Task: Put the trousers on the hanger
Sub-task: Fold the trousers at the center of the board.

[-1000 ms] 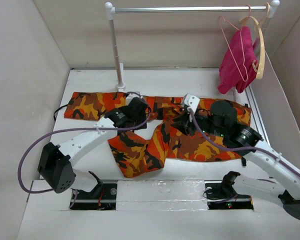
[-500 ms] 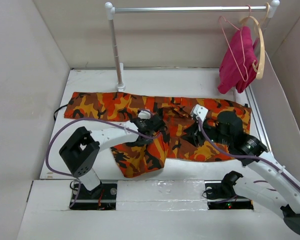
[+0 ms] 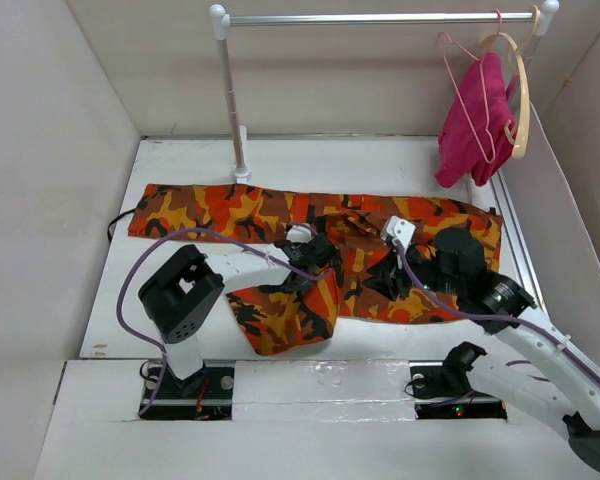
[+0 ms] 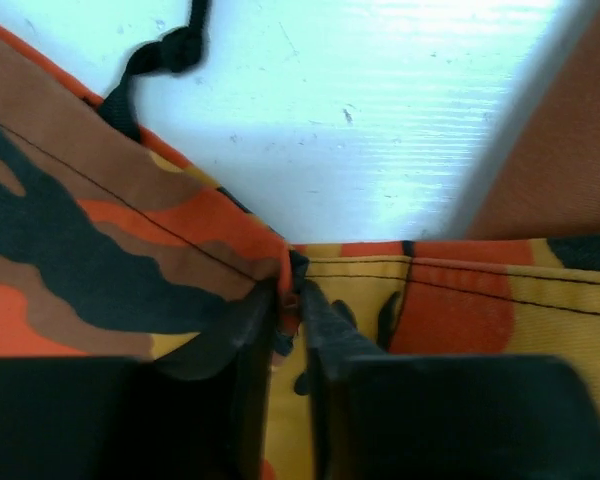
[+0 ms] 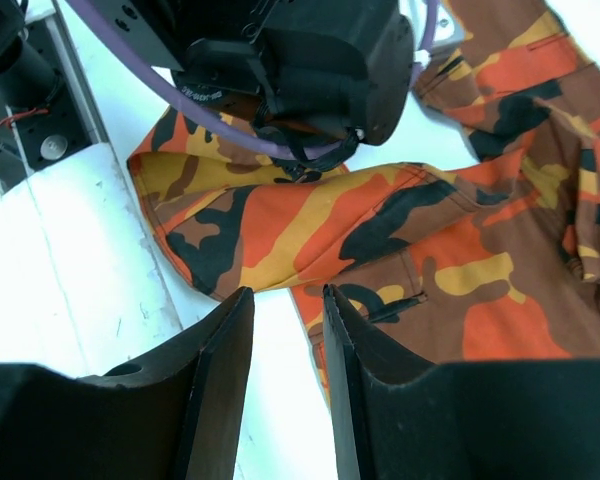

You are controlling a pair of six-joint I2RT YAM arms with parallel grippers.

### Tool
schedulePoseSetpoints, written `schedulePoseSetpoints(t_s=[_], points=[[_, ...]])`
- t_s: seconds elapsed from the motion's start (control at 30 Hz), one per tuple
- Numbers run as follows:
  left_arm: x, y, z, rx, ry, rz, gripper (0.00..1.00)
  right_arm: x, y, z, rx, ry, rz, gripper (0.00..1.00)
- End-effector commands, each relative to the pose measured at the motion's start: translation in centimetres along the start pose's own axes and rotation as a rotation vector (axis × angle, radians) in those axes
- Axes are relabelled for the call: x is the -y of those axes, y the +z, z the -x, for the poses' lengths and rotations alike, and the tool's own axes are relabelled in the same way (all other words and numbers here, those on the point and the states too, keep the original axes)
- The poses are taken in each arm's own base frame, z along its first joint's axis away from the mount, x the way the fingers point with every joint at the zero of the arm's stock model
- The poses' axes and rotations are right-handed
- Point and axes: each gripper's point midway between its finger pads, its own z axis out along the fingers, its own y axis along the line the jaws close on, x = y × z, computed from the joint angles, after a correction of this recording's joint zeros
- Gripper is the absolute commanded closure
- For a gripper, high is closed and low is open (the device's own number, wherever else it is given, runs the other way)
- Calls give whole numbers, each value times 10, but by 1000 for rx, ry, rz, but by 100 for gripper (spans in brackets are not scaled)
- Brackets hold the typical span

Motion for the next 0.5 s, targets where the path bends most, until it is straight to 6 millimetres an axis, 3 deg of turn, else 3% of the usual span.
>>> schedulePoseSetpoints(t_s=[0.0,0.1,0.27,0.33,0.4,0.43,0.47], points=[[-10,-1,5,13,-9,58,91,-5,4,10,38,-8,19,61],[-25,-5,12,26,-53,84,100,-7,6,8,40,-2,25,61],[-62,-29,33,99,-148,139,100,-9,12,4,31,3,40,61],[-91,-35,43,114,-216,187,100,-10,14,2,21,-1,44,61],[-121,-55,63,170,-302,191,100,-7,15,2,20,0,28,61],[-156,-54,74,182,-389,244,100,-6,15,1,18,10,22,61],[-175,-71,88,233,-466,224,100,-6,15,-1,12,17,19,61]])
